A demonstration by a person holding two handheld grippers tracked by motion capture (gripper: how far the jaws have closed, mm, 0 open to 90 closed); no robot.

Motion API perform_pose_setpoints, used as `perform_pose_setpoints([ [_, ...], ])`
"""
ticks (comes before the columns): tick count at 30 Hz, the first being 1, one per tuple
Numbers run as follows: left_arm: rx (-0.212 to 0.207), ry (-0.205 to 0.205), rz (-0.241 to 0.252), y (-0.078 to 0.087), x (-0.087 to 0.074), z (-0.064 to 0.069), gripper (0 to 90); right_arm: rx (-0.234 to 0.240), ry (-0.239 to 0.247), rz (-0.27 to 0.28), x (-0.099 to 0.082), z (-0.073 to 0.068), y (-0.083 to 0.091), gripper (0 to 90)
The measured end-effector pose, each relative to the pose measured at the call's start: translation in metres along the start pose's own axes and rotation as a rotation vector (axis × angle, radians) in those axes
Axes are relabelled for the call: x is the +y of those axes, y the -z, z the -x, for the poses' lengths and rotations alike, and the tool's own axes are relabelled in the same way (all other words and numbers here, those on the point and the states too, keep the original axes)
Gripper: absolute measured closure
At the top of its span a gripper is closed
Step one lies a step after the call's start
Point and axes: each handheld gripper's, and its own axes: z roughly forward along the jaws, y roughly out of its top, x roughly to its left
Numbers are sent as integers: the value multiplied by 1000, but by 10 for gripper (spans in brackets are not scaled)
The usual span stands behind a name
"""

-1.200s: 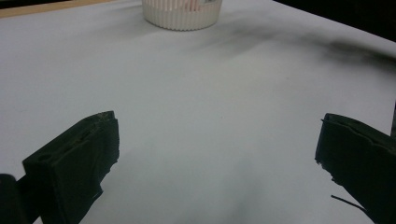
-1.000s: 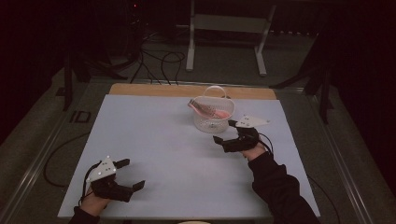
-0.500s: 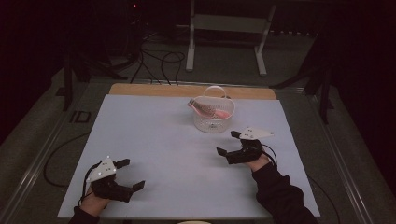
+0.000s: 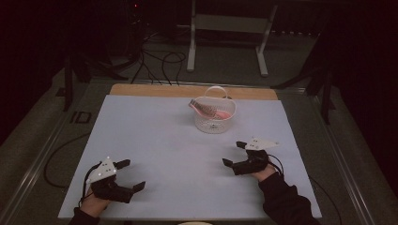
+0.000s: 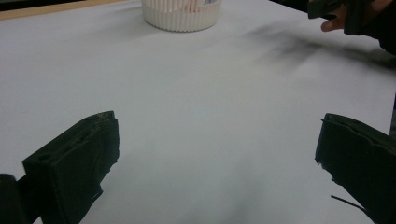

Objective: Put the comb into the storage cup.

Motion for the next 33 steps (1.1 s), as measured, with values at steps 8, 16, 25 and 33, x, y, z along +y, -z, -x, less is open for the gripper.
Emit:
perform_pose_setpoints([
  [8, -1, 0, 0, 0, 0, 0, 1, -7, 3, -16, -12, -2, 10, 83],
  [16, -2, -1, 0, 0, 0, 0, 2, -31, -25, -2, -21, 1, 22, 83],
  [25, -3, -6, -3, 0, 0, 0, 1, -71, -44, 20, -29, 4, 35, 83],
  [33, -7, -6, -4, -1, 0, 0, 1, -82, -41, 21, -36, 1, 35, 83],
])
